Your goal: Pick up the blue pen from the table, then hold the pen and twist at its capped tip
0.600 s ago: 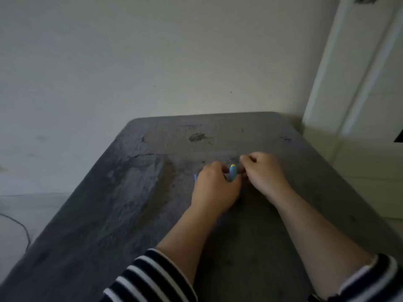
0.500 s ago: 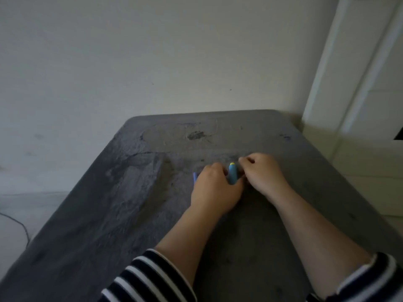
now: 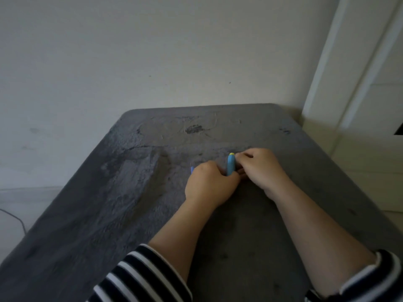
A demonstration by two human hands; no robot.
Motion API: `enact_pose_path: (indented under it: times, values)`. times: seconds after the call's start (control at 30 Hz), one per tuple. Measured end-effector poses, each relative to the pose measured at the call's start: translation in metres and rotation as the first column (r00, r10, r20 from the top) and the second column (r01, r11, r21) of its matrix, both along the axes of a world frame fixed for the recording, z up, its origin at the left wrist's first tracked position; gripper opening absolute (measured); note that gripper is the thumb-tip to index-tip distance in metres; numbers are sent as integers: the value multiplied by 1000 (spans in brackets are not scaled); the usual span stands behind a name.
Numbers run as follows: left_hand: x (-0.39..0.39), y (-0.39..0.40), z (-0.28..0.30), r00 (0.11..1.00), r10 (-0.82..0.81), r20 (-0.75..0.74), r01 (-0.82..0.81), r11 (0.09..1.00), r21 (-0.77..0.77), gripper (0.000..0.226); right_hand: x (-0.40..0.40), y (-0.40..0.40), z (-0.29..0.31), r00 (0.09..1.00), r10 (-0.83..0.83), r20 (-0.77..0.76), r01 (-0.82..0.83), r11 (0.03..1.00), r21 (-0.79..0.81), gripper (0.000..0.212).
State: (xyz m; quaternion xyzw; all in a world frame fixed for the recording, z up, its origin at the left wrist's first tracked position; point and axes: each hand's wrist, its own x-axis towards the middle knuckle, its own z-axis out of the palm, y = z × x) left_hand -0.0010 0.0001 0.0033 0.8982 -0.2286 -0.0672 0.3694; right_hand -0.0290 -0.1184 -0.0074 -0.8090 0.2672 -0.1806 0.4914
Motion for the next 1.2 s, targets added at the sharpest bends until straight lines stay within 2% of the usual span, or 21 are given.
enact_pose_path:
  times: [0.13, 0.27, 0.37, 0.53, 0.67, 0.8, 0.93, 1.0, 1.1, 1.2]
  values:
    - [0, 2, 2, 997, 46, -66, -55, 989, -135, 18, 1, 2, 3, 995, -12, 94, -20, 941, 338, 26]
    - [6, 2, -2, 982, 34, -185, -84, 959, -269, 16, 2, 1, 8, 984, -26, 179, -104, 728, 677, 31]
    - [6, 1, 0, 955, -43, -293, -64, 937, -344, 17, 3, -3, 9, 971, -57, 230, -162, 547, 821, 35]
    - [4, 3, 1, 901, -219, -374, 43, 905, -424, 17, 1, -5, 12, 956, -41, 291, -253, 393, 884, 45]
    - [5, 2, -1, 870, -275, -409, 67, 888, -454, 16, 1, -4, 12, 934, -62, 352, -319, 298, 900, 45]
    - [2, 1, 4, 796, -293, -531, -48, 843, -536, 24, 3, -6, 11, 911, -160, 379, -335, 248, 909, 40]
    - [1, 5, 12, 697, -293, -654, -172, 818, -549, 35, 5, -12, 9, 874, -263, 408, -363, 204, 909, 44]
    - [3, 6, 13, 726, -255, -639, -186, 821, -539, 36, 4, -15, 8, 861, -287, 420, -391, 154, 907, 44]
    - [6, 8, 13, 799, -168, -577, -207, 824, -527, 32, 2, -18, 7, 857, -296, 423, -402, 132, 906, 50]
    - [6, 10, 13, 792, -153, -592, -192, 857, -478, 31, 1, -18, 7, 853, -285, 437, -421, 119, 899, 54]
